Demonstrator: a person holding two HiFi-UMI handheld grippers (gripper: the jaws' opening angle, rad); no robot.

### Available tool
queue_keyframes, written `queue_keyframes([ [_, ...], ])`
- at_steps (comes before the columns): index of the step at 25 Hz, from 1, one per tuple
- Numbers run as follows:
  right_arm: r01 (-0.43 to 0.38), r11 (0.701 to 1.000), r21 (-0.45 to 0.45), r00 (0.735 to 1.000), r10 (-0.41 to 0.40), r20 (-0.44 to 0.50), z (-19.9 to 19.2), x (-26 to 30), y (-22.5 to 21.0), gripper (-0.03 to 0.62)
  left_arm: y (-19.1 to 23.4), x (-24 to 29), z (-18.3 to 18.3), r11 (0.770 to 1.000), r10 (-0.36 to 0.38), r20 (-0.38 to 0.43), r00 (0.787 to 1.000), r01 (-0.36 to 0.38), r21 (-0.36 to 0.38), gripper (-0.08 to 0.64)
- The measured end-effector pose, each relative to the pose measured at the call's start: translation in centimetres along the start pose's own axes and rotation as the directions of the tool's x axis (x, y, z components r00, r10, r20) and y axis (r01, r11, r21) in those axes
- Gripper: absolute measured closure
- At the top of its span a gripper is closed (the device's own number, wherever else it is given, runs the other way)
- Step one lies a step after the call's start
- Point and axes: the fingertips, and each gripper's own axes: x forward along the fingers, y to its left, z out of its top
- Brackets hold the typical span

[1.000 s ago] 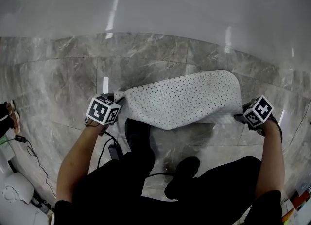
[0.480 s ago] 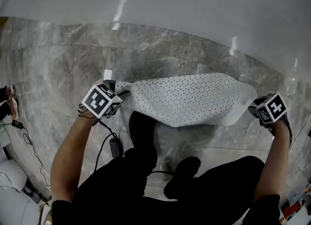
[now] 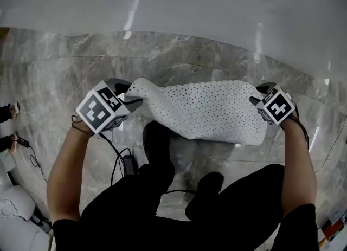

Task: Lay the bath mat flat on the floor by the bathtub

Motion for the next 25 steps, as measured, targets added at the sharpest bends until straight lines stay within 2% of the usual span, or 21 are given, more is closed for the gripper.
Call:
queue_keyframes([
  [2,0.002,1.000,-0.020,1.000,-0.002,0.016,0.3,1.4,0.4,0.414,-0.1,0.8,0.1,0.997,0.005,-0.088,0.996,0.002,0.078,0.356],
  [4,0.005,0.999,-0.042,1.000,-0.005,0.017,0.4,2.4,0.9,0.414,0.3,1.1,0.7,0.983,0.050,-0.161,0.986,-0.019,0.185,0.354],
  [6,0.014,0.997,-0.081,1.000,-0.013,0.012,0.7,2.9,1.2,0.414,0.6,0.4,2.2,0.970,0.079,-0.154,0.985,-0.040,0.241,0.354],
  [8,0.023,0.993,-0.115,1.000,-0.022,0.012,1.2,3.1,1.6,0.413,0.7,-0.9,4.1,0.974,0.065,-0.092,0.994,-0.044,0.221,0.347],
  [11,0.037,0.990,-0.133,0.999,-0.034,0.028,1.8,3.4,1.9,0.413,0.6,-2.7,6.3,0.989,0.019,0.005,1.000,-0.020,0.150,0.347],
  [14,0.045,0.990,-0.135,0.999,-0.041,0.032,2.0,3.7,1.9,0.407,0.2,-3.2,7.2,0.991,-0.024,0.012,1.000,0.022,0.133,0.348],
  [17,0.059,0.988,-0.142,0.998,-0.056,0.021,2.1,4.0,1.7,0.400,-0.8,-1.3,7.4,0.986,-0.090,-0.027,0.996,0.093,0.137,0.347],
  [19,0.073,0.986,-0.151,0.997,-0.071,0.016,1.9,4.3,1.8,0.397,-1.6,1.5,6.9,0.979,-0.132,-0.085,0.988,0.143,0.144,0.348],
  [22,0.095,0.978,-0.188,0.995,-0.095,0.007,1.3,4.7,2.1,0.391,-1.7,5.8,4.7,0.967,-0.081,-0.196,0.977,0.125,0.222,0.347],
  [25,0.111,0.968,-0.226,0.994,-0.114,0.001,0.2,4.9,1.9,0.382,-2.0,8.3,2.0,0.953,-0.028,-0.294,0.955,0.114,0.281,0.338],
])
